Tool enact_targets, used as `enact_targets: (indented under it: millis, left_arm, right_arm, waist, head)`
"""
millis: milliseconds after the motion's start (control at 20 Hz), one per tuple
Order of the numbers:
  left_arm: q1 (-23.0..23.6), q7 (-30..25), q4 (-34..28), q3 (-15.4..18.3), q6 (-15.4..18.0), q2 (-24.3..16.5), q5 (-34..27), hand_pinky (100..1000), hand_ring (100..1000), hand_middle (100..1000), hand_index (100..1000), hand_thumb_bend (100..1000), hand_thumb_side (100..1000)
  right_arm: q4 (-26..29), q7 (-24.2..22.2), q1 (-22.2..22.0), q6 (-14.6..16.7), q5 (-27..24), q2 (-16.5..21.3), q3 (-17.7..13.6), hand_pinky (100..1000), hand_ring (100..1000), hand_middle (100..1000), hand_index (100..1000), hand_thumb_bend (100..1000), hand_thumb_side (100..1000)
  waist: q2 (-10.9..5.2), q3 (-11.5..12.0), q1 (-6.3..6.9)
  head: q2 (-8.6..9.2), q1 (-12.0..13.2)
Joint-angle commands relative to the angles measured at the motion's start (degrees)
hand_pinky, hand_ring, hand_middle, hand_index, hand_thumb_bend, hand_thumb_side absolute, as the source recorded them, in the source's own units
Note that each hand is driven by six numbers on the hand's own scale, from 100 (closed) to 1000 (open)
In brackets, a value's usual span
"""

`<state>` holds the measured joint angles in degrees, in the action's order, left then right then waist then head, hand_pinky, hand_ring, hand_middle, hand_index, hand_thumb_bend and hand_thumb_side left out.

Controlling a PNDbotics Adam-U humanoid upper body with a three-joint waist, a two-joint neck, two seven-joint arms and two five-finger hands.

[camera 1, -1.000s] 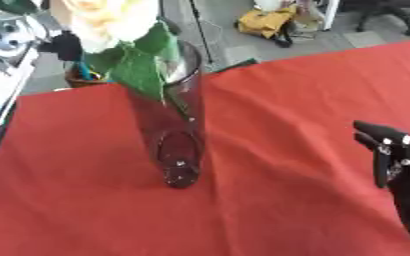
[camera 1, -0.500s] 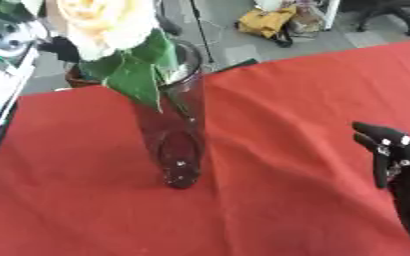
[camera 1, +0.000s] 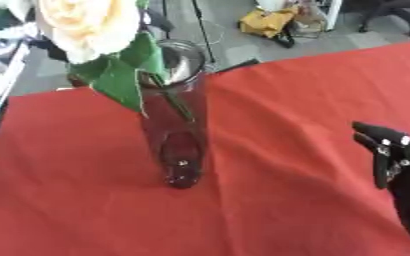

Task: Arrange flowers into the vase.

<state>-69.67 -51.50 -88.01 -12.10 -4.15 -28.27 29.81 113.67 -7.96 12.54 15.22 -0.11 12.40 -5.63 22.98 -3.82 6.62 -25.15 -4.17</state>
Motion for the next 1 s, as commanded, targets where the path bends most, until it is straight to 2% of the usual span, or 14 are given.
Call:
enact_targets:
  millis: [50,1000]
  left_arm:
    - [-0.5,0.2,-1.2,1.4,0.9,-2.3,0.8,968,952,1000,1000,573,1000]
    - [1.3,-0.5,-1.7,2.1,3.0,-4.3,-1.5,981,956,1000,1000,593,1000]
  right_arm:
    - [0.9,0.0,0.2,0.1,0.4,0.6,-0.1,943,931,217,819,100,1000]
    - [0.9,0.1,0.3,0.1,0.5,0.5,-0.2,945,932,215,818,100,1000]
  waist:
    - [-1.07,0.2,-0.55]
    - [-0.81,0.6,-0.87]
  head:
    - [-0.11,-0.2]
    - [0.18,-0.5]
